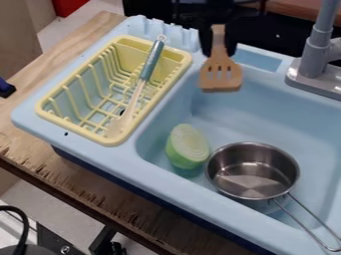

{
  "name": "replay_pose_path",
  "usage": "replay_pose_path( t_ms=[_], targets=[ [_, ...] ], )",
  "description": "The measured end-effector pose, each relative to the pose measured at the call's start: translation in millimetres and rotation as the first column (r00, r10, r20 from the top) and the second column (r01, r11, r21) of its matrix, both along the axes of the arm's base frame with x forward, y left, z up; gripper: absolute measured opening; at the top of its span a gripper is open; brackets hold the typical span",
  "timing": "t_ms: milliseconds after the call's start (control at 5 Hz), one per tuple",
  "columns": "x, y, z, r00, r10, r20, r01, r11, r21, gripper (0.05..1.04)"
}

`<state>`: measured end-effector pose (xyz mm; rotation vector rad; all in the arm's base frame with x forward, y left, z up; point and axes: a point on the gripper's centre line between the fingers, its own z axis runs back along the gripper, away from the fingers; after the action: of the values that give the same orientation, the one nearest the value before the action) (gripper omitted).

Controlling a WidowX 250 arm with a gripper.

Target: Put the wooden spatula on the top of the silver pot in the sink

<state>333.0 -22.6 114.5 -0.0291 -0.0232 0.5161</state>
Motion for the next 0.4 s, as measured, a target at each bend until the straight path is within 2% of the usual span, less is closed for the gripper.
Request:
replay_pose_path(
  t_ms=[200,400],
  targets=[
    [-15,-12,-2.5,0.989,0.149,-0.003,-0.149,0.988,-0.028,0.300],
    [-25,-27,-6.6,0.926,0.372,-0.057,-0.376,0.924,-0.070,0.300]
  ],
)
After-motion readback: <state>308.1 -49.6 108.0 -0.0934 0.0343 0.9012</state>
